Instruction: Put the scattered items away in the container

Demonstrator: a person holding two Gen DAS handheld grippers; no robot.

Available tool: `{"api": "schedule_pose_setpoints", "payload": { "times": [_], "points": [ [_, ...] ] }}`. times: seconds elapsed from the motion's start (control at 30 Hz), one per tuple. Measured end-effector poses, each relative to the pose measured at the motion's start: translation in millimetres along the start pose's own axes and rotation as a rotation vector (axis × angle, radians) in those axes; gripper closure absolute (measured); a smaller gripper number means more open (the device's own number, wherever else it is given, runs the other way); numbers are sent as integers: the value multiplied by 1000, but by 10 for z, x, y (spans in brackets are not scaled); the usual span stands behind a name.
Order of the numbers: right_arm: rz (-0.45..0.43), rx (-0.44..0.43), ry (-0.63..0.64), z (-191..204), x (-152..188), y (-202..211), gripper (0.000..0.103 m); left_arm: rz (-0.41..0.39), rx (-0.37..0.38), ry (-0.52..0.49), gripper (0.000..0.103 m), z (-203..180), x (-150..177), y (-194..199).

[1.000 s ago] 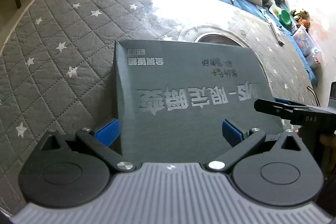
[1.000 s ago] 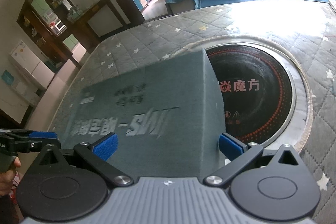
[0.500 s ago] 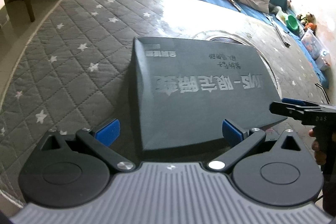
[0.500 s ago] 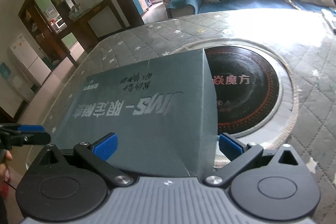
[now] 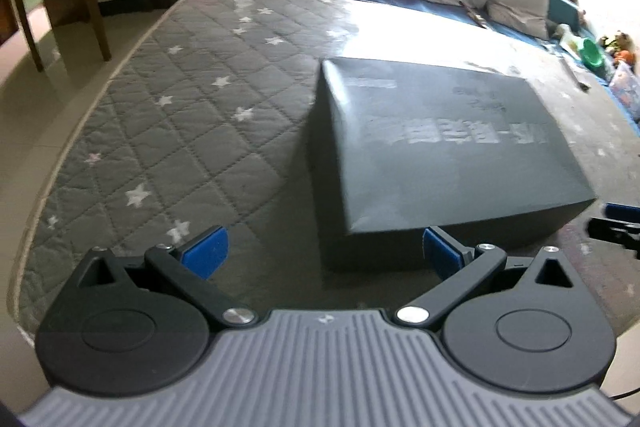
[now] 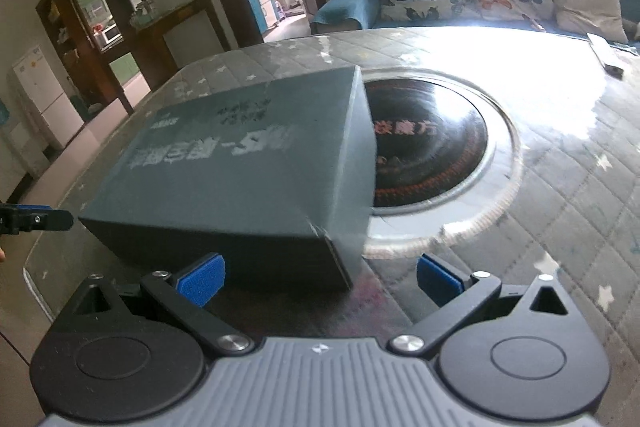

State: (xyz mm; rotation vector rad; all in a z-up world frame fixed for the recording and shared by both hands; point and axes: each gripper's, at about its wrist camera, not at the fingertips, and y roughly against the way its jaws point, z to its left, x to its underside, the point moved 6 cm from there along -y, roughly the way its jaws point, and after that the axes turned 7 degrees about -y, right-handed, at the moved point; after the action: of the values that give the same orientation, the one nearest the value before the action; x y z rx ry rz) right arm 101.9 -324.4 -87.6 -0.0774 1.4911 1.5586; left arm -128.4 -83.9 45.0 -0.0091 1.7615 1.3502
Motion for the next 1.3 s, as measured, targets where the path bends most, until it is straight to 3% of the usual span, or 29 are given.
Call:
{"api": "schedule_pose_setpoints", "payload": {
  "times": [0.2,0.5,0.87,1.13,1.3],
  "points": [
    [-38,55,-44,-278,44,70,0,4,-92,49,0,301,127,-114],
    [-145,220,-87,-793,-54,-20,0,-20,-280,157,0,879,165,-388],
    [-275,392,-134,-1367,-222,-93,0,-110,-401,235,0,1308,31,-678],
    [-337,463,-161,-1680,-380,-169,0,-147,-490,227,0,1369,-60,-817],
    [-354,508,-166,-1814,-464,-201,0,-146,-500,235,0,1367,-76,-968]
  ]
}}
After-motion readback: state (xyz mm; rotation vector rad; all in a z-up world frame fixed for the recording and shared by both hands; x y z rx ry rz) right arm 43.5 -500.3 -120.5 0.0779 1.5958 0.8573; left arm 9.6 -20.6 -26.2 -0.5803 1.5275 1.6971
